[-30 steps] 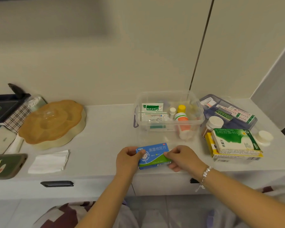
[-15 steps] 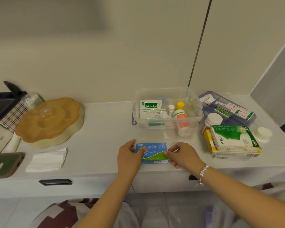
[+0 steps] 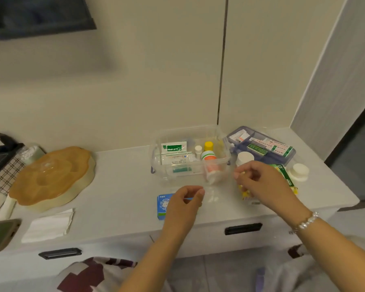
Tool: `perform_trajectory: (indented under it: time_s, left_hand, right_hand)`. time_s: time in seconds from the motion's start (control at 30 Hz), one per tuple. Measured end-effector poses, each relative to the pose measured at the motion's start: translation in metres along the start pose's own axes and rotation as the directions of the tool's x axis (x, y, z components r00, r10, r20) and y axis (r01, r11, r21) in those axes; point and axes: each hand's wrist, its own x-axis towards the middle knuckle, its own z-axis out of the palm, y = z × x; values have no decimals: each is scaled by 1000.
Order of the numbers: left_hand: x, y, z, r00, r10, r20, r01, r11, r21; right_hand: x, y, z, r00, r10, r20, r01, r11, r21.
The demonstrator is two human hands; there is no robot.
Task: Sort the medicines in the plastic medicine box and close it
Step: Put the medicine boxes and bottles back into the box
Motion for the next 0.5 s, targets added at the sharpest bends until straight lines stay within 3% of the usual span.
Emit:
perform_trajectory:
  time_s: [0.2,0.33,0.5]
  left_hand:
    - [2,20,53,998,16,61,-17,1000,4]
    - [10,27,84,995,39,97,-41,999,23]
    - [23,24,111,993,52,103,-61,995,79]
  right_hand:
    - [9,33,-37,985,-44,-164,-1,965,-263]
    - [18,54,-50,986,5,-169,-92,854,-512]
    - [20,64,-52,986,102,-133,-160,812,-561]
